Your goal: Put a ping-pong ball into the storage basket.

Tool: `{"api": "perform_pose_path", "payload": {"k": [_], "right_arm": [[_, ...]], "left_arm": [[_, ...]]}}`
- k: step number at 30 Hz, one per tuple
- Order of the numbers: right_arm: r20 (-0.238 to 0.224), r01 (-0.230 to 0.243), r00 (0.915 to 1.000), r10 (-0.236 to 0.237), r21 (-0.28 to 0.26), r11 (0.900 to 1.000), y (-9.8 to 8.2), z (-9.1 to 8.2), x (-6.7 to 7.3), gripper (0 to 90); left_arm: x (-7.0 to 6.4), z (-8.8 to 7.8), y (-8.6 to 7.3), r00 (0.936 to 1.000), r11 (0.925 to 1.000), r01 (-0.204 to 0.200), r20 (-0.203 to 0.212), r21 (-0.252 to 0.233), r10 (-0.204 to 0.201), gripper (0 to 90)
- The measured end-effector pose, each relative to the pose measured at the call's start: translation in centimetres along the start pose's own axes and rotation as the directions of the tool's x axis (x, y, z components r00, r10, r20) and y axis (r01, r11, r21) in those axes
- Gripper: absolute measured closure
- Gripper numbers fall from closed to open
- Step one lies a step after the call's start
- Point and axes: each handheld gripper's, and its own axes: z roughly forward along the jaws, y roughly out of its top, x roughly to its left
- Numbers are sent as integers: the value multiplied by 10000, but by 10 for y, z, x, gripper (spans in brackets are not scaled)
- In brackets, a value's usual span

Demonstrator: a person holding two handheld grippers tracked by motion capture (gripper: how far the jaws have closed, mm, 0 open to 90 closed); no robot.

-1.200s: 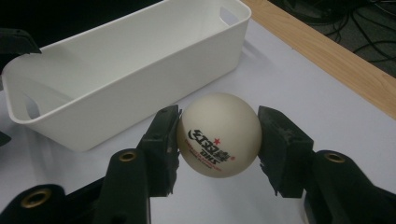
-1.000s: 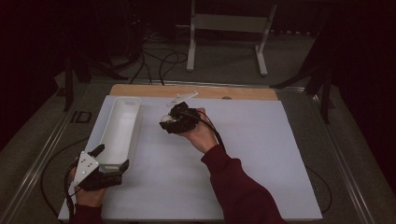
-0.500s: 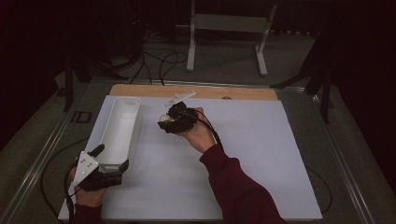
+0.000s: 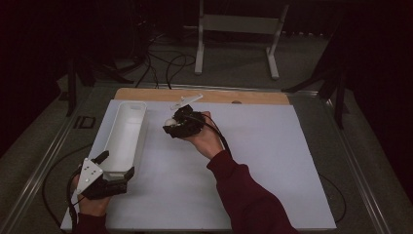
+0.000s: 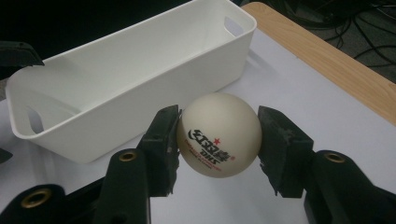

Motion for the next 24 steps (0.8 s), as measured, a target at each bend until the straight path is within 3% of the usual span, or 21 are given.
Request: {"api": "perform_pose_path", "payload": {"k": [24], "right_arm": [[-125, -83, 9999, 82, -63, 9999, 5, 5, 2, 502]], "left_arm": [[0, 0, 0, 10000, 10000, -4, -2, -1, 4, 6]]}}
